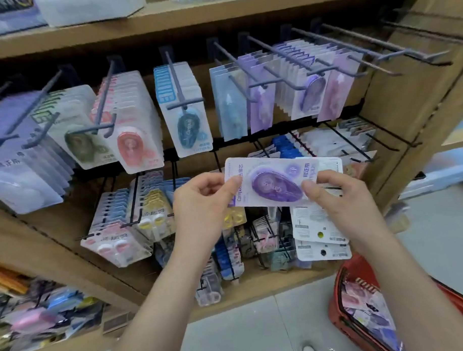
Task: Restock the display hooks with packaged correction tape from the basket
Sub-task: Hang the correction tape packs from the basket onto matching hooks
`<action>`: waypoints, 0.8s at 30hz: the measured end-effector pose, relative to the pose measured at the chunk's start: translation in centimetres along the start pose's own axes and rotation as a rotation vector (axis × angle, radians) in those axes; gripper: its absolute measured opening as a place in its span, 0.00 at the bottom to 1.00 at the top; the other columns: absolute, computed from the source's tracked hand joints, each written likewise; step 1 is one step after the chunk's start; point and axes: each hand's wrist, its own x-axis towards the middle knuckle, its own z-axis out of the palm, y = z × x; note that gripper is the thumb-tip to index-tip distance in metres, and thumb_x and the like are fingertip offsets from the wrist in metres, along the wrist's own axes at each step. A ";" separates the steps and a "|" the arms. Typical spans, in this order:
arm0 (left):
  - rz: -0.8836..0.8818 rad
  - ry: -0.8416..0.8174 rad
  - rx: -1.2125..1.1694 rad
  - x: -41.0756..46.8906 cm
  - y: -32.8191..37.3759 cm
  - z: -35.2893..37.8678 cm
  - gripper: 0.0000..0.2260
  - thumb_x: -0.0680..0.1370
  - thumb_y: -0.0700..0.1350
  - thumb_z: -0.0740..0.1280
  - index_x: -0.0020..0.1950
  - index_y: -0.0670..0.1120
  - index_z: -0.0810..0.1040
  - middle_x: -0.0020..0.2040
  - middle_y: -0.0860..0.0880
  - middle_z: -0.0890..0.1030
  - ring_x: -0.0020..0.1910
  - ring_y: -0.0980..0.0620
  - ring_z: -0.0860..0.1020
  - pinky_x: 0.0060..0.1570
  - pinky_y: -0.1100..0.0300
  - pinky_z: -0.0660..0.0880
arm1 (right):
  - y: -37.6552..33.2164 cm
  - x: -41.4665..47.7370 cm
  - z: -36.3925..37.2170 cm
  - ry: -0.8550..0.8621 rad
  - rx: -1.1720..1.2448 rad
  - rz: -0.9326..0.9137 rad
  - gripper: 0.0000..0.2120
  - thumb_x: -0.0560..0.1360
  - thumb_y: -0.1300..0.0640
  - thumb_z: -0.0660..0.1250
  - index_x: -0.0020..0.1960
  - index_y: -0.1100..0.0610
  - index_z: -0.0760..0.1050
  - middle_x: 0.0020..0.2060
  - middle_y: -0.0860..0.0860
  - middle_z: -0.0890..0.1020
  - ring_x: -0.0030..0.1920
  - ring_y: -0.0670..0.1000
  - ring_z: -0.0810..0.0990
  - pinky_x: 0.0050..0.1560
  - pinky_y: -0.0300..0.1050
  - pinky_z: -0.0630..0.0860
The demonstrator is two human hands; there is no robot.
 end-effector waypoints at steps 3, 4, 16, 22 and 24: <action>-0.023 -0.010 -0.104 1.2 0.9 3.6 0.07 0.74 0.44 0.75 0.36 0.50 0.82 0.32 0.52 0.82 0.34 0.54 0.76 0.38 0.54 0.74 | 0.5 0.8 -2.7 -0.040 -0.070 -0.024 0.06 0.73 0.50 0.73 0.43 0.52 0.81 0.43 0.38 0.84 0.42 0.35 0.79 0.44 0.30 0.72; -0.045 -0.006 -0.166 1.7 1.1 5.0 0.07 0.74 0.44 0.75 0.36 0.49 0.83 0.33 0.51 0.81 0.34 0.52 0.76 0.39 0.53 0.74 | 0.8 1.1 -3.5 -0.055 -0.060 -0.008 0.06 0.73 0.51 0.73 0.43 0.54 0.81 0.43 0.39 0.84 0.42 0.37 0.80 0.46 0.34 0.73; 0.163 -0.132 -0.101 5.1 5.8 21.2 0.07 0.77 0.42 0.72 0.41 0.53 0.81 0.36 0.55 0.82 0.37 0.59 0.78 0.45 0.56 0.78 | 4.2 5.6 -11.1 -0.024 0.127 0.060 0.16 0.78 0.42 0.63 0.38 0.50 0.80 0.32 0.55 0.73 0.33 0.53 0.69 0.36 0.47 0.66; 0.314 0.078 -0.078 6.2 5.6 22.6 0.03 0.76 0.45 0.73 0.44 0.52 0.82 0.40 0.52 0.84 0.41 0.54 0.81 0.45 0.53 0.81 | 4.2 7.6 -11.0 -0.084 0.187 0.013 0.22 0.79 0.40 0.62 0.45 0.59 0.79 0.33 0.62 0.74 0.35 0.52 0.71 0.38 0.46 0.67; 0.321 0.071 -0.086 6.6 5.8 22.8 0.02 0.76 0.45 0.73 0.47 0.51 0.82 0.42 0.50 0.84 0.42 0.54 0.82 0.46 0.53 0.81 | 4.3 7.8 -10.8 -0.114 0.222 -0.004 0.30 0.77 0.35 0.62 0.48 0.65 0.76 0.37 0.69 0.75 0.37 0.53 0.71 0.40 0.50 0.67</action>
